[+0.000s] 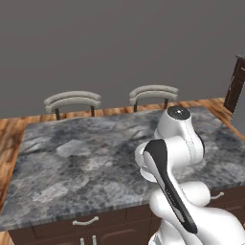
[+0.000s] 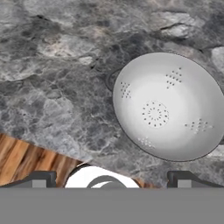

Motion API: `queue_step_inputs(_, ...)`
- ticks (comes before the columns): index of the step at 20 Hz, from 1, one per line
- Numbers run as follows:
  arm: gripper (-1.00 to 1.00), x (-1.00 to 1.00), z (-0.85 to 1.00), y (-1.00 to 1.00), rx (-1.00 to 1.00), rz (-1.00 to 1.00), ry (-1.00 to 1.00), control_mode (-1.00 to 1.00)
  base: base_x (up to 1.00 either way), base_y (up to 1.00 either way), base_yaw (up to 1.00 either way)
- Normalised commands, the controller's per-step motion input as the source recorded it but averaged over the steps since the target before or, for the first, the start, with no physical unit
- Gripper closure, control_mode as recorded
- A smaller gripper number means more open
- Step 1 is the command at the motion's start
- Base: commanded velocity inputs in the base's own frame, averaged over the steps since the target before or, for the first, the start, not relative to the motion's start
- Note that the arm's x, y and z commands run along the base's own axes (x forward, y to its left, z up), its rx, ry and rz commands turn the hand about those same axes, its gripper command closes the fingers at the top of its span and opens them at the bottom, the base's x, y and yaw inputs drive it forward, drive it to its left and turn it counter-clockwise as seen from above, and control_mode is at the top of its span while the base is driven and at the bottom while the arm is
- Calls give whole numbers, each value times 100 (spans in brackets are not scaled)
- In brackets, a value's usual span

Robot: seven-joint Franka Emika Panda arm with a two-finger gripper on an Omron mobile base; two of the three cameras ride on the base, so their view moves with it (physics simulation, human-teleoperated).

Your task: Pick the colander and pan and place them in the sink. Then turn on the water.

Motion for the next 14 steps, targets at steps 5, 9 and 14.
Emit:
queue_step_inputs(5,-100,12,-28,-10,0,2,0,-100,0,0,0)
queue_step_inputs(9,-100,15,-31,-1,0,1,0,-100,0,0,0)
queue_step_inputs(14,-100,24,-29,0,0,0,0,-100,0,0,0)
